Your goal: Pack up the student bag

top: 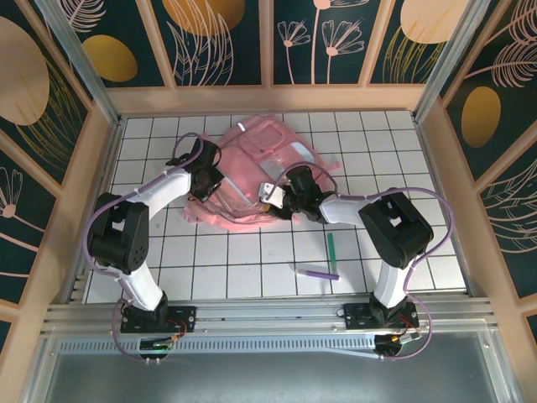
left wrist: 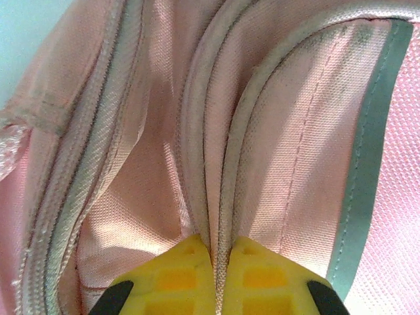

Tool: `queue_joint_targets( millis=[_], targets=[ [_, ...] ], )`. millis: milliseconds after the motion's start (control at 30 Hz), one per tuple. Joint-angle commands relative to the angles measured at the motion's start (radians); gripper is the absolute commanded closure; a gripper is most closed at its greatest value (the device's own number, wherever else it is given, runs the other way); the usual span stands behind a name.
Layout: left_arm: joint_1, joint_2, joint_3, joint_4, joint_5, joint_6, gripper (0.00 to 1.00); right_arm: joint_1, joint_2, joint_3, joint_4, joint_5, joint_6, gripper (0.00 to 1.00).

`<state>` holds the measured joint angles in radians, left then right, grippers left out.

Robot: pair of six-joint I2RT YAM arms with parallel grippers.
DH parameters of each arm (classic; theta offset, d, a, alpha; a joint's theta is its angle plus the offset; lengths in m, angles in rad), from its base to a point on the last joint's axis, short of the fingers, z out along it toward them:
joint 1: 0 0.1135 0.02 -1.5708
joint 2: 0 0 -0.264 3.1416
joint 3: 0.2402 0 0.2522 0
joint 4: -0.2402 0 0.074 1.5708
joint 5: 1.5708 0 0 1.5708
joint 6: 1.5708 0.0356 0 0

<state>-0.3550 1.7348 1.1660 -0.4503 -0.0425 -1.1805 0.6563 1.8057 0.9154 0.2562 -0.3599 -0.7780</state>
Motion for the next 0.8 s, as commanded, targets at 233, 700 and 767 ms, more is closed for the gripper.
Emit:
queue_joint_targets(
  millis=[233, 700, 767],
  targets=[
    [-0.089, -0.118, -0.114, 0.050, 0.157, -0.149, 1.00, 0.050, -0.002, -0.040, 0.059, -0.077, 0.068, 0.67],
    [-0.118, -0.207, -0.182, 0.106, 0.175, -0.298, 1.00, 0.078, -0.092, -0.147, 0.158, 0.048, 0.037, 0.92],
    [-0.124, -0.217, -0.187, 0.124, 0.182, -0.322, 1.00, 0.080, -0.120, -0.165, 0.175, 0.014, 0.077, 0.99]
  ],
)
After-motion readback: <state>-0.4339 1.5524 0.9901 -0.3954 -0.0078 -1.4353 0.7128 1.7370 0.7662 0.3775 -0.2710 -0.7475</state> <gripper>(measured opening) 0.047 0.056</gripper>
